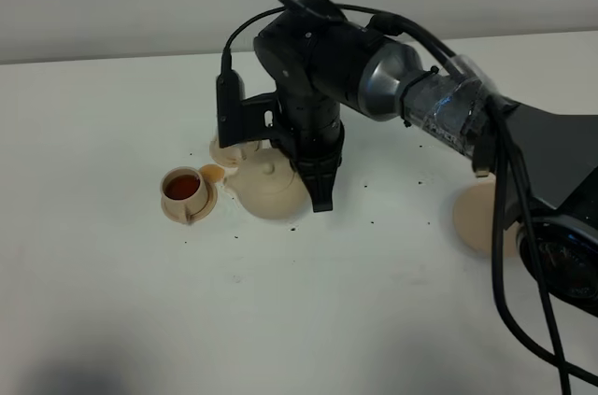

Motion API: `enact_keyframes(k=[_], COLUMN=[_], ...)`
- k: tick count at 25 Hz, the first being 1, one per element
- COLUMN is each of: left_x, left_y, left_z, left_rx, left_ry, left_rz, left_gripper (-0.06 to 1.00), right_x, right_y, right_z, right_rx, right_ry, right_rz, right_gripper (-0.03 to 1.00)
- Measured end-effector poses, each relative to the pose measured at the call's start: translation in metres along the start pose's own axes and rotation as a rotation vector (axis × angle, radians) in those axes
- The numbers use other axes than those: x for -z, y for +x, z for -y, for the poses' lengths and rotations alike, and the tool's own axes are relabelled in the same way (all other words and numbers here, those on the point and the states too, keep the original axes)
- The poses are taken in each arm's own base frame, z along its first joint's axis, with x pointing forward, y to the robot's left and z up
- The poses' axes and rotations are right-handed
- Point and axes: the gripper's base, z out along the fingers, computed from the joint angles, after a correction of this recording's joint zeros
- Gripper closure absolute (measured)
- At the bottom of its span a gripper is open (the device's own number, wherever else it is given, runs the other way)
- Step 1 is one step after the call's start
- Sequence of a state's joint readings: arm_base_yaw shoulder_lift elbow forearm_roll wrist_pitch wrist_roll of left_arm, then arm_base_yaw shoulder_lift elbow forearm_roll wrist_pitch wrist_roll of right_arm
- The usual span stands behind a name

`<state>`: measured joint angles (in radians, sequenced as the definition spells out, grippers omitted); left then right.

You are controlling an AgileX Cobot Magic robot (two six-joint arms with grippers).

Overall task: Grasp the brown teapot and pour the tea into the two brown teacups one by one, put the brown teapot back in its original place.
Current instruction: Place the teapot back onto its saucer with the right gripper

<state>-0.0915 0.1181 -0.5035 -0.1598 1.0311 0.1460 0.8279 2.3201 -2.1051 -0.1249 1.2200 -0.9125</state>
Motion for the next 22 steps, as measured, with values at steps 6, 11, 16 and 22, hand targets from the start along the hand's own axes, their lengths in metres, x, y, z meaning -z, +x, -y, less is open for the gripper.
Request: enact_keyframes(k=[6, 11, 16, 22], left_x=[0.000, 0.000, 0.000, 0.000], left_y=[0.000, 0.000, 0.000, 0.000], left_z=[0.000, 0.000, 0.000, 0.000], left_rx=[0.000, 0.000, 0.000, 0.000], left_ry=[0.000, 0.000, 0.000, 0.000], left_rz=[0.000, 0.000, 0.000, 0.000], left_gripper=[0.72, 0.72, 0.72, 0.72], right_x=[0.044, 0.049, 0.020, -0.002], right_y=[0.054, 0.123, 0.184, 0.220], right_z=[0.030, 0.037, 0.019, -0.012], right_rx=[-0.174, -0.376, -0.559, -0.674], right_ry=[0.081, 0.050, -0.089, -0.231], right_rz=[0.025, -0.031, -0.128, -0.181], right_gripper=[0.86, 0.86, 0.86, 0.86])
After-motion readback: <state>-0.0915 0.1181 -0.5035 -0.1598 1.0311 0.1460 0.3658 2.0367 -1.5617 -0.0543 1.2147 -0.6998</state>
